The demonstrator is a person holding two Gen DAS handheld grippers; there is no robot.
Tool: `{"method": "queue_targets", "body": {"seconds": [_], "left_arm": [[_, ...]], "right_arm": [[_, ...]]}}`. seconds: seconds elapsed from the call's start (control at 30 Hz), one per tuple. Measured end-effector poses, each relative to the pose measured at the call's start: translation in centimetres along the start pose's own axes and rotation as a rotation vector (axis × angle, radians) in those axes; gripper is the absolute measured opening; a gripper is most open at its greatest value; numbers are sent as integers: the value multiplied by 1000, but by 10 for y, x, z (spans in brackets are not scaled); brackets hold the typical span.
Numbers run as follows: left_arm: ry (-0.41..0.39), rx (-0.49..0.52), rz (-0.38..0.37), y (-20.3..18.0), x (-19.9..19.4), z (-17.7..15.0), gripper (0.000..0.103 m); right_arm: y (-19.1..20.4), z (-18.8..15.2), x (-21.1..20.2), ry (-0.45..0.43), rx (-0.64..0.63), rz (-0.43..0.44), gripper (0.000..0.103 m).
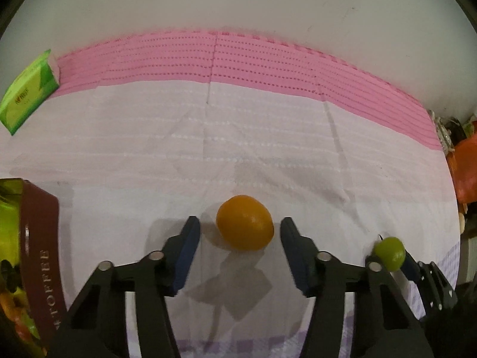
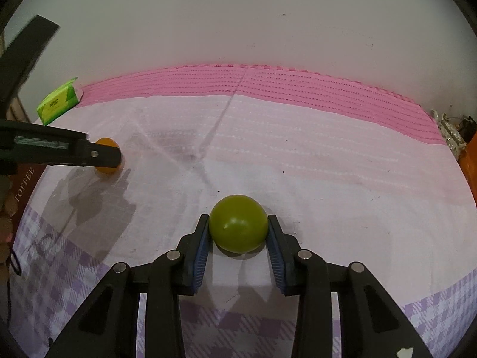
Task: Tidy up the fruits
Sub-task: 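Grasp the green lime with the right gripper while the left gripper grasps a small orange, then carry the small orange into the gold tray and release it with the left gripper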
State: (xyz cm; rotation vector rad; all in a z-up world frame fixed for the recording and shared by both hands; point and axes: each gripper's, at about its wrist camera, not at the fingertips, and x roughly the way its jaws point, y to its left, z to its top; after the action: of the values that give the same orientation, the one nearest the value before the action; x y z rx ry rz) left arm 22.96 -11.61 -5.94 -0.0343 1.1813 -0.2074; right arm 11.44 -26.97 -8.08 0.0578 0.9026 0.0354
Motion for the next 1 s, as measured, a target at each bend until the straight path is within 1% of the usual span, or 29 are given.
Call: {"method": "queue_targets", "body": {"seconds": [0.03, 0.07, 0.13, 0.23, 0.33, 0.5, 0.63, 0.73, 0.87, 1.0], "left_arm": [[6, 4, -3, 1, 1, -1, 38], [7, 12, -4, 1, 0, -3, 36], [13, 28, 2, 0, -6, -8, 36], [-4, 49, 6, 8, -24, -24, 36], [-17, 73, 48, 17, -46, -43, 36], [-60, 79, 103, 47, -91, -73, 36], [-95, 46, 137, 74, -120, -92, 36], [-119, 14, 178, 99, -144, -108, 36], [-130, -26, 221, 130, -161, -123, 36], [-128, -76, 240, 156, -169, -133, 36]], "right_arm": [[-1, 0, 0, 0, 0, 0, 35], [-1, 0, 0, 0, 0, -1, 35], [0, 0, 0, 0, -1, -1, 35], [0, 0, 0, 0, -1, -1, 35], [0, 0, 0, 0, -1, -2, 35], [0, -1, -1, -1, -6, -11, 35], [3, -2, -1, -2, -16, -25, 35], [4, -2, -1, -2, -22, -33, 35], [5, -2, -2, -2, -24, -36, 35], [5, -2, -2, -2, -25, -37, 35]]}}
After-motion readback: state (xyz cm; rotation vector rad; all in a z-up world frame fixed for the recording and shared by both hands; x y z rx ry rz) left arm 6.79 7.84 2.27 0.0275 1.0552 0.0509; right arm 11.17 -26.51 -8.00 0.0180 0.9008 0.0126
